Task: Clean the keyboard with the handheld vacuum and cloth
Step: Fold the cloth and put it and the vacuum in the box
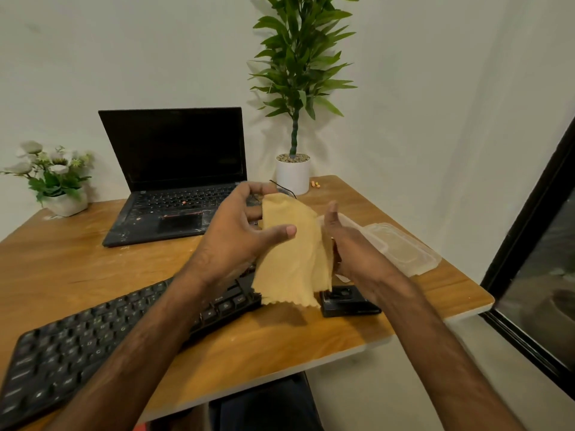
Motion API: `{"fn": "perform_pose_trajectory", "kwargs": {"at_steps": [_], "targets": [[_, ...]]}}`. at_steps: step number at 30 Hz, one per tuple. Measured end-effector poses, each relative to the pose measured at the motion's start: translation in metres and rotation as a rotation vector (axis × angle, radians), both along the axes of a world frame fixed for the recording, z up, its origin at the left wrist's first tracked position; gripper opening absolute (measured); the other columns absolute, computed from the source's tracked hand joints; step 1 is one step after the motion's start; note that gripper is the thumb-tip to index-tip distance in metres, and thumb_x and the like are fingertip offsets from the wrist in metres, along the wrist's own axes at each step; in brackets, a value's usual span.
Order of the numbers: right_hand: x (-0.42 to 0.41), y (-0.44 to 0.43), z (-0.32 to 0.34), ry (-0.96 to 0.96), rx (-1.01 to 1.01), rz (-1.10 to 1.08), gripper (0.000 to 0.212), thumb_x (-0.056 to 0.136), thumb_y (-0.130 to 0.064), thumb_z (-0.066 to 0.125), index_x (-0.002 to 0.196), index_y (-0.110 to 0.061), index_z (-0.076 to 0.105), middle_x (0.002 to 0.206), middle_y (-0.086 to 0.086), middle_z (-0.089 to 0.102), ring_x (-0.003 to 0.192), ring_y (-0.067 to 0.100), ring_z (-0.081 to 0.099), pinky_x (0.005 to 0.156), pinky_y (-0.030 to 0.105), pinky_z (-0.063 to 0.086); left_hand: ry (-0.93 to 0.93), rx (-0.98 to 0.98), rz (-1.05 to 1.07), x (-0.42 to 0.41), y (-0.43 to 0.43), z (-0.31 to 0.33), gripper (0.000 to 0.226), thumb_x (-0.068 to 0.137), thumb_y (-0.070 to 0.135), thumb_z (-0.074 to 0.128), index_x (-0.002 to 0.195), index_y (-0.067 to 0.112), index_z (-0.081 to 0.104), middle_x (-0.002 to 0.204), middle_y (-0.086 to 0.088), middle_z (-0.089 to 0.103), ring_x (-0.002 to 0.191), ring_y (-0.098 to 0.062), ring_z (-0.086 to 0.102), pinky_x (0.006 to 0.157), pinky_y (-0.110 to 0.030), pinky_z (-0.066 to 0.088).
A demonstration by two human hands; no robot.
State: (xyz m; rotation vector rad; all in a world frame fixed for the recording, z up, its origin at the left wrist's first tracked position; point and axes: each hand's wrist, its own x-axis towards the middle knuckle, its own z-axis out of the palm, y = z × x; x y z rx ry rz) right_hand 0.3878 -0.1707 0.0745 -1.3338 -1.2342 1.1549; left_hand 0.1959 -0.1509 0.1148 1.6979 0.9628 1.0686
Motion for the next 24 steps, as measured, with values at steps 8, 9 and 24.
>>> {"fn": "perform_pose_trajectory", "kwargs": {"at_steps": [8, 9, 24], "targets": [[0.002, -0.003, -0.004, 0.401, -0.073, 0.124, 0.056, 0.08, -0.033, 0.073, 0.127, -0.005, 0.061, 0.122, 0.014, 0.069, 0.113, 0.028, 0.066, 0.095, 0.048, 0.054, -0.167, -0.157, 0.036, 0.004, 0.004, -0.002, 0.074, 0.076, 0.0, 0.078, 0.139, 0.018, 0.044, 0.107, 0.001, 0.072, 0.087, -0.011, 0.073, 0.059, -0.024, 0.059], [0.003, -0.001, -0.004, 0.428, -0.059, 0.113, 0.056, 0.081, -0.028, 0.073, 0.13, -0.003, 0.06, 0.123, 0.016, 0.068, 0.113, 0.029, 0.066, 0.095, 0.048, 0.054, -0.193, -0.183, 0.024, 0.003, 0.005, -0.004, 0.076, 0.075, 0.0, 0.077, 0.14, 0.017, 0.043, 0.106, 0.0, 0.073, 0.086, -0.01, 0.074, 0.059, -0.024, 0.059], [0.032, -0.015, 0.028, 0.048, 0.534, 0.003, 0.047, 0.079, 0.021, 0.063, 0.066, -0.023, 0.074, 0.091, 0.004, 0.071, 0.085, 0.02, 0.069, 0.055, 0.046, 0.054, -0.187, 0.209, -0.031, 0.018, -0.003, -0.003, 0.047, 0.089, 0.0, 0.065, 0.132, 0.015, 0.056, 0.116, 0.001, 0.074, 0.108, -0.012, 0.069, 0.075, -0.027, 0.061]]}}
